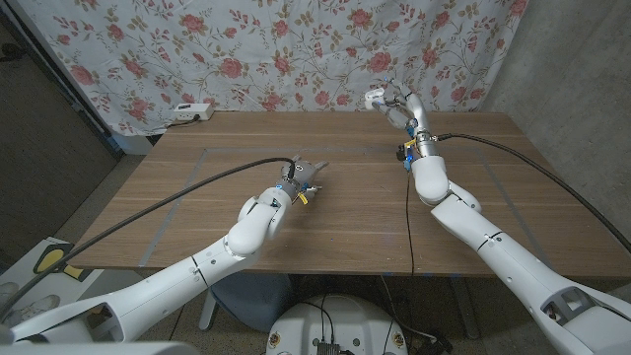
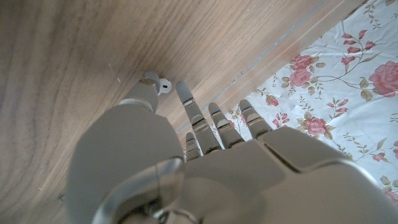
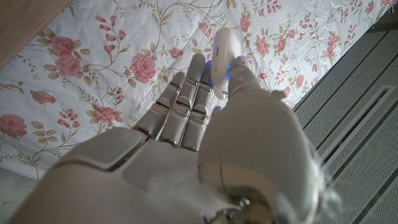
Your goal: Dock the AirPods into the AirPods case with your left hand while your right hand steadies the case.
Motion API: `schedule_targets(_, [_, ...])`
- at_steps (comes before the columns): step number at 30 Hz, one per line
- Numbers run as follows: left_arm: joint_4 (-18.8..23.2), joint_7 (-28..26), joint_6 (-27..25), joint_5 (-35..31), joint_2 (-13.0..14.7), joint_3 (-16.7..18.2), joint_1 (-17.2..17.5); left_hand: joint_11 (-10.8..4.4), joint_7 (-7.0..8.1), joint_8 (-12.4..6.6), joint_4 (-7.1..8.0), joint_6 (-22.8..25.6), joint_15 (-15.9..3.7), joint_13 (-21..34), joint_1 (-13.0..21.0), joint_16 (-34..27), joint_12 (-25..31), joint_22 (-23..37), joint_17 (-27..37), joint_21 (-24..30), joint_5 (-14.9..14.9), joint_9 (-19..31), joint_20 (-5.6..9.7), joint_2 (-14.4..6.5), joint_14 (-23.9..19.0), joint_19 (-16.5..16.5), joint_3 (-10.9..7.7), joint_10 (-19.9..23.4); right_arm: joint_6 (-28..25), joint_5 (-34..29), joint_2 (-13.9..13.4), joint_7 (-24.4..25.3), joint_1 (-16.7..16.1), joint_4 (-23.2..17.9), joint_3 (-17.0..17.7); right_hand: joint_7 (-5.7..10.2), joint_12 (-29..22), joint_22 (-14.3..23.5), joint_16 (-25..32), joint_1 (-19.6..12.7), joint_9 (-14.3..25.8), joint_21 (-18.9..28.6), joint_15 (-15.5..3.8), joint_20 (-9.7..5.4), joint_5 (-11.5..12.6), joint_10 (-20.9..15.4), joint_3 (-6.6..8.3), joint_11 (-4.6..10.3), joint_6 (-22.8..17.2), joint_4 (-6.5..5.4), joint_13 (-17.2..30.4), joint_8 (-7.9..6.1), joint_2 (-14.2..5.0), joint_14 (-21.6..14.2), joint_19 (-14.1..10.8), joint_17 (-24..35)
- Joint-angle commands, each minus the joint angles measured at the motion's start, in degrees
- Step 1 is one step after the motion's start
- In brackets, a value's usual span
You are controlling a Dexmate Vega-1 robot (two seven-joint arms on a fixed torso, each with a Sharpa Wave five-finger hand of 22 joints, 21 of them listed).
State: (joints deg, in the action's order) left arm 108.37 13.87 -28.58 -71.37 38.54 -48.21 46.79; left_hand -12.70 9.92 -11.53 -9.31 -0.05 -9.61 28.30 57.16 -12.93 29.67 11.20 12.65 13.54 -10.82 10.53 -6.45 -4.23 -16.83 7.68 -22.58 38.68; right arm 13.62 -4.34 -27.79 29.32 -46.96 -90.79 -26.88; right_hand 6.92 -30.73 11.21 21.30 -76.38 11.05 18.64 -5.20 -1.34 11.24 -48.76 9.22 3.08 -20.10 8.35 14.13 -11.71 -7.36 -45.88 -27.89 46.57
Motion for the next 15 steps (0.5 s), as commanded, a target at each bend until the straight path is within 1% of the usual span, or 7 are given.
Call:
schedule_targets(1, [-0.5, -0.5, 0.2, 0.2, -0.1, -0.5, -0.3, 0.17, 0.24, -0.24, 0.14, 0.8, -0.73, 0.4, 0.5, -0.3, 0.4, 0.0, 0.3, 0.3, -0.3, 0.2, 0.06, 0.0, -1.1, 0.4, 0.32, 0.2, -0.4, 0.1, 0.1, 0.0, -0.1, -0.2, 0.0, 0.31, -0.8, 0.0, -0.3, 0.1, 0.2, 0.1, -8.63, 0.18, 0.4, -7.6, -0.03, 7.34, -0.7, 0.08, 0.9, -0.37, -0.65, -0.3, 0.2, 0.3])
schedule_targets(3, [-0.6, -0.2, -0.1, 0.3, -0.3, -0.5, -0.4, 0.20, 0.30, -0.21, 0.14, 0.8, -0.71, 0.4, 0.5, -0.3, 0.4, 0.0, 0.3, 0.3, -0.3, 0.2, 0.11, 0.1, -0.9, 0.4, 0.44, 0.0, -0.4, 0.0, -0.1, 0.0, -0.1, -0.3, 0.0, 0.32, -0.8, 0.0, -0.2, 0.1, 0.2, 0.1, -8.63, 0.14, 0.4, -7.6, -0.03, 7.34, -0.7, 0.08, 0.9, -0.36, -0.65, -0.4, 0.2, 0.3])
schedule_targets(4, [-0.7, -0.5, -0.2, 0.0, -0.3, -0.5, -0.3, 0.37, 0.31, -0.14, 0.20, 0.8, -0.61, 0.4, 0.3, -0.2, 0.0, 0.0, 0.4, 0.2, -0.2, 0.2, 0.06, 0.3, -0.8, 0.4, 0.73, -1.0, -0.2, -0.1, -0.2, -0.1, 0.0, -0.2, -0.1, 0.29, -0.8, 0.0, -0.3, 0.1, 0.2, 0.1, -8.63, 0.19, 0.4, -7.6, -0.03, 7.35, -0.8, 0.08, 0.9, -0.37, -0.66, -0.3, 0.2, 0.3])
schedule_targets(8, [-0.6, -1.0, -0.3, 0.2, -0.1, -0.4, -0.2, 0.36, 0.56, -0.12, 0.35, 1.0, -0.23, 0.0, -0.1, 0.0, -0.8, 0.0, 0.3, 0.1, -0.1, 0.2, 0.15, 0.7, -0.4, 0.3, 1.26, -2.5, -0.4, 0.0, -0.2, -0.1, -0.1, -0.4, 0.0, 0.31, -0.8, 0.0, -0.3, 0.1, 0.2, 0.1, -8.63, 0.17, 0.4, -7.6, -0.03, 7.35, -0.8, 0.08, 0.9, -0.38, -0.66, -0.4, 0.2, 0.3])
schedule_targets(12, [-0.4, -1.0, -1.2, 0.3, -0.3, -0.1, 0.0, 0.38, 0.66, -0.14, 0.44, 1.2, -0.24, -0.4, -0.4, 0.1, -1.3, 0.0, 0.3, 0.1, 0.0, 0.2, 0.21, 1.1, -0.2, 0.3, 1.62, -3.4, -0.3, 0.1, -0.1, -0.2, -0.1, -0.3, 0.0, 0.33, -0.8, 0.0, -0.3, 0.1, 0.2, 0.1, -8.63, 0.18, 0.4, -7.6, -0.03, 7.35, -0.8, 0.09, 0.9, -0.38, -0.64, -0.4, 0.1, 0.4])
schedule_targets(14, [-0.5, 0.4, -0.7, 0.2, -0.1, -0.6, -0.4, 0.39, 0.67, -0.18, 0.48, 1.4, -0.24, -0.5, -0.5, 0.2, -1.5, 0.0, 0.3, 0.1, 0.0, 0.2, 0.25, 1.2, -0.1, 0.3, 1.76, -3.8, 0.1, 0.1, -0.2, -0.3, 0.0, 0.0, -0.1, 0.36, -0.8, 0.0, -0.3, 0.1, 0.2, 0.1, -8.63, 0.19, 0.4, -7.6, -0.04, 7.35, -0.8, 0.09, 0.9, -0.37, -0.63, -0.4, 0.1, 0.4])
schedule_targets(15, [-0.6, -0.3, -0.7, 0.1, -0.1, -0.7, -0.2, 0.39, 0.68, -0.17, 0.52, 1.4, -0.17, -0.6, -0.5, 0.2, -1.6, 0.0, 0.3, 0.1, 0.0, 0.2, 0.21, 1.2, -0.1, 0.3, 1.80, -3.9, 0.1, 0.1, -0.2, -0.3, 0.0, 0.0, -0.1, 0.36, -0.8, 0.0, -0.3, 0.1, 0.2, 0.1, -8.63, 0.16, 0.4, -7.6, -0.04, 7.35, -0.8, 0.09, 0.9, -0.36, -0.64, -0.4, 0.2, 0.4])
